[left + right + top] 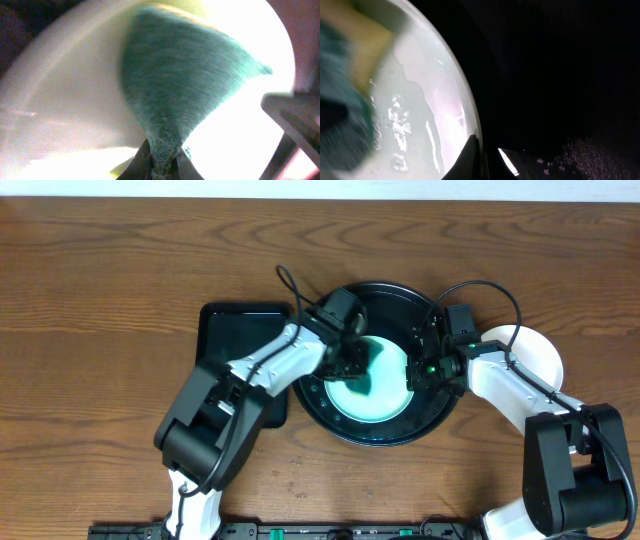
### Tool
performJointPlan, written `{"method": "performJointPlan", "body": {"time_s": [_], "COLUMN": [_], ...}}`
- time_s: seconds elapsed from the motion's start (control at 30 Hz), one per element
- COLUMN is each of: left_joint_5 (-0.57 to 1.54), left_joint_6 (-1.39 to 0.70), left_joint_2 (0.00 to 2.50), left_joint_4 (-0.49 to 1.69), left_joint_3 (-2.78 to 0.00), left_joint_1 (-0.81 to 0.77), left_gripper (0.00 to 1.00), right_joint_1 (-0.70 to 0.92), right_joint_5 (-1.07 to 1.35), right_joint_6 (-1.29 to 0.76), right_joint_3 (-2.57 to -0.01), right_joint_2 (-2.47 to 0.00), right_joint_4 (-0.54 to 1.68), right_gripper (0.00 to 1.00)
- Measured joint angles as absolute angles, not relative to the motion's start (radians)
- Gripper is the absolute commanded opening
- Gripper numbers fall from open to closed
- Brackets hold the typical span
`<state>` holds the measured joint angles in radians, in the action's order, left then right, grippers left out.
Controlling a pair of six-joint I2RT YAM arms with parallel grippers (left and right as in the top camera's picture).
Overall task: Clean dirty plates on tray and stack at the side
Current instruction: 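Scrub the mint plate with the sponge while the right gripper holds it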
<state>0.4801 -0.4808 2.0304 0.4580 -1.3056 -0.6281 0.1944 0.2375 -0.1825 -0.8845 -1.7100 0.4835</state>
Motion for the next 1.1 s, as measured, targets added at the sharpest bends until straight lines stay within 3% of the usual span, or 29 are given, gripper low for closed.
{"method": "performJointPlan", "body": {"time_s": [0.3, 0.83, 1.1], "left_joint_5": [0.507, -0.001, -0.059], "left_joint_6": [-0.445, -0.562, -0.572], "left_joint_2": [2.033, 2.006, 2.009], "left_joint_4": [0.607, 0.794, 0.868], "left_joint_3": [-1.318, -1.381, -1.430], "left_joint_1": [-0.679, -0.720, -0.717], "left_gripper": [0.07, 0.07, 0.07], "right_joint_1": [0.194, 0.200, 0.202], "right_joint_5": [0.237, 0.256, 0.254], "right_joint_6": [-0.183, -0.194, -0.195], "right_joint_3": [-0.885, -0.885, -0.885], "right_joint_2": [-1.710, -1.710, -1.710], "right_joint_4": [0.484, 0.500, 0.490], "right_gripper": [0.01, 0.01, 0.01]}}
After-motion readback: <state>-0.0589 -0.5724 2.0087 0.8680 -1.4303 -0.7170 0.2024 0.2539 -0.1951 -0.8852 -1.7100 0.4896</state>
